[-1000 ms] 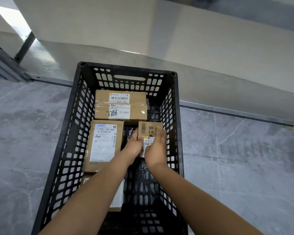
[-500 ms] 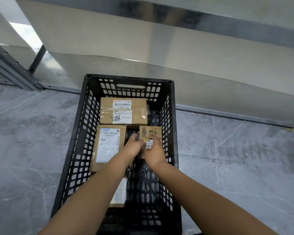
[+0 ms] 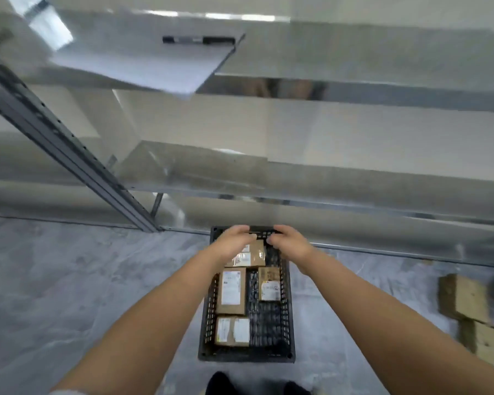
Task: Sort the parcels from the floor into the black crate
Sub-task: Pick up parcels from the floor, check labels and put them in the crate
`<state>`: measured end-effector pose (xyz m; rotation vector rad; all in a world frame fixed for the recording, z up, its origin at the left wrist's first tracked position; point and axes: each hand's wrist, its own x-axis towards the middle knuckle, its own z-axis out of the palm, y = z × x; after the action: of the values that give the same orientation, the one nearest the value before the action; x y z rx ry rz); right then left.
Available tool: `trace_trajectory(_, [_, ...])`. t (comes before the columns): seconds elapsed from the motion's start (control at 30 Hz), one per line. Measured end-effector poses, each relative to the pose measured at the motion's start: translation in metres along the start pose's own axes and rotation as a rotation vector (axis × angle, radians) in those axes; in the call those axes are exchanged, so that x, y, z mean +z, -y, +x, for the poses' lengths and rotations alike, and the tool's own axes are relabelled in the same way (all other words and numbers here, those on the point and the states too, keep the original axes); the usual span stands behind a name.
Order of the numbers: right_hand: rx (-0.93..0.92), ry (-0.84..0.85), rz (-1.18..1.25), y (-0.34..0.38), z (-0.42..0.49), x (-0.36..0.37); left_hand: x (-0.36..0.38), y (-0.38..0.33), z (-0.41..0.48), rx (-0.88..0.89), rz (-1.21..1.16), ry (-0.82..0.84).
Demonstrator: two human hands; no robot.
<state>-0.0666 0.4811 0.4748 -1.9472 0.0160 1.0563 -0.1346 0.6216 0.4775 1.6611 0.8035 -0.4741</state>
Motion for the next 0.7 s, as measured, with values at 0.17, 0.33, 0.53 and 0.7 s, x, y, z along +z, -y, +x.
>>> trace_trajectory(0.17, [-0.144,-0.030,0.052,0.109,-0.097,-0.056,-0.035,-0.134,-0.103,0.173,0.012,-0.061])
trace_trajectory(0.33, [-0.250,-0.125,0.119,0.185,-0.187,-0.132,-0.045,-0.244,-0.194,0.323,0.077,-0.042])
trace_trajectory(0.53, [-0.388,-0.303,0.184,0.223,-0.268,-0.205,-0.033,-0.319,-0.259,0.548,0.146,0.009])
trace_trajectory(0.7, [-0.439,-0.415,0.241,0.217,-0.316,-0.238,-0.009,-0.356,-0.276,0.688,0.168,0.050])
